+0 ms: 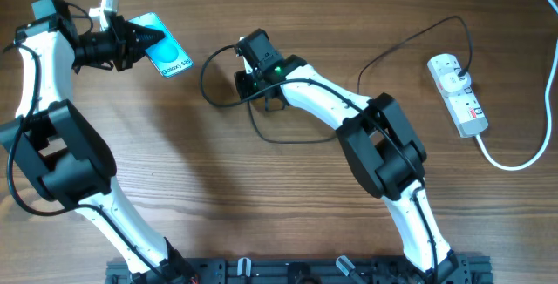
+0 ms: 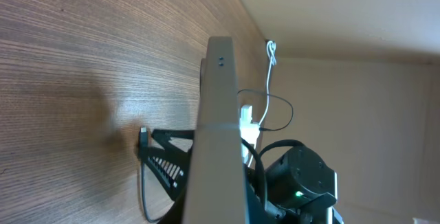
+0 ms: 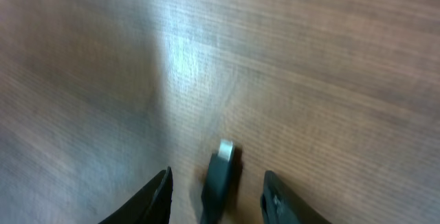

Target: Plug charger to phone and switch on socket

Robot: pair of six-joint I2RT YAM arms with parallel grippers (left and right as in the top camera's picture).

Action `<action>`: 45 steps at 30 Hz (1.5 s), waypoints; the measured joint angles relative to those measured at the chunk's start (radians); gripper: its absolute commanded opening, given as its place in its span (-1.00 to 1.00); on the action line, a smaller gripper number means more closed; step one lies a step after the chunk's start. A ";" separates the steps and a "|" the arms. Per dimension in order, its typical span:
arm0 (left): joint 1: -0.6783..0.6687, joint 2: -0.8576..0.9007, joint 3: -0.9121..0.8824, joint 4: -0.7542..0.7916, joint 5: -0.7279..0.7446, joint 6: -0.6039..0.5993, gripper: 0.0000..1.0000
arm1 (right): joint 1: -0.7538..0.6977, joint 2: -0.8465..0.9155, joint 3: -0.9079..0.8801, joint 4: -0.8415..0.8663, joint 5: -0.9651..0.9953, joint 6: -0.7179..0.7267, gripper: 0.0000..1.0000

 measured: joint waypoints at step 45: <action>0.000 0.000 0.000 -0.023 0.047 -0.010 -0.92 | -0.077 -0.220 0.005 -0.294 -0.724 -0.262 -0.91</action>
